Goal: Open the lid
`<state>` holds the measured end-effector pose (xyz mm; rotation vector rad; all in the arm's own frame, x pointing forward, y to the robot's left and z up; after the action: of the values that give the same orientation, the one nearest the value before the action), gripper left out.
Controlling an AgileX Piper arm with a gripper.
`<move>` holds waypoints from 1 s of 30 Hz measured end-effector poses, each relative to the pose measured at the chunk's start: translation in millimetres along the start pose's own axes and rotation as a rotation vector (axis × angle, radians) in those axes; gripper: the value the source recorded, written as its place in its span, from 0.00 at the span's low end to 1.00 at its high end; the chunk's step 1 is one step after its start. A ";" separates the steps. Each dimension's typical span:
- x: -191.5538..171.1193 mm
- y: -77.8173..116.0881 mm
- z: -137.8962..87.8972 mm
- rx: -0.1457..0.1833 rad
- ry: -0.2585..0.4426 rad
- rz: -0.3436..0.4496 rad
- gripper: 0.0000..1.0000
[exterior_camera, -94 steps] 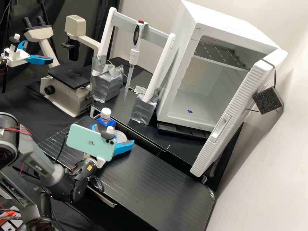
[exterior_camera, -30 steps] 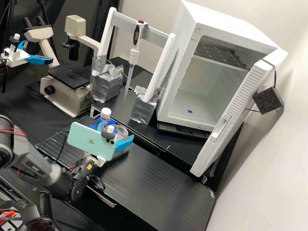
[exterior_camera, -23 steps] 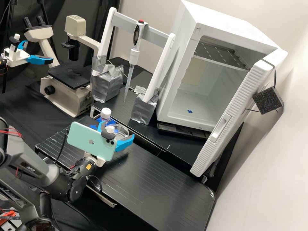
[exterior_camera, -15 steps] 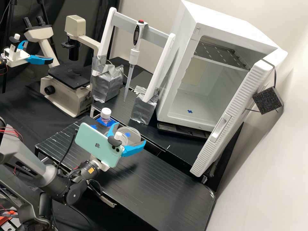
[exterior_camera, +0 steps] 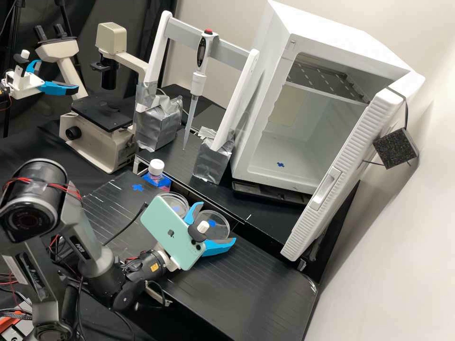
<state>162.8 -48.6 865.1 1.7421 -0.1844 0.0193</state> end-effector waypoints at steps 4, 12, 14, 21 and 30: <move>1.4 -1.3 1.7 -0.019 -0.007 -0.002 1.00; 4.2 -1.7 -0.7 -0.091 -0.008 0.029 1.00; 3.9 -1.3 0.0 -0.095 -0.020 0.047 1.00; 1.8 -2.6 -0.4 -0.094 -0.023 0.050 1.00; -9.9 0.2 -13.1 -0.088 0.010 0.093 1.00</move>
<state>154.2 -34.7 866.5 1.6448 -0.2550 0.0870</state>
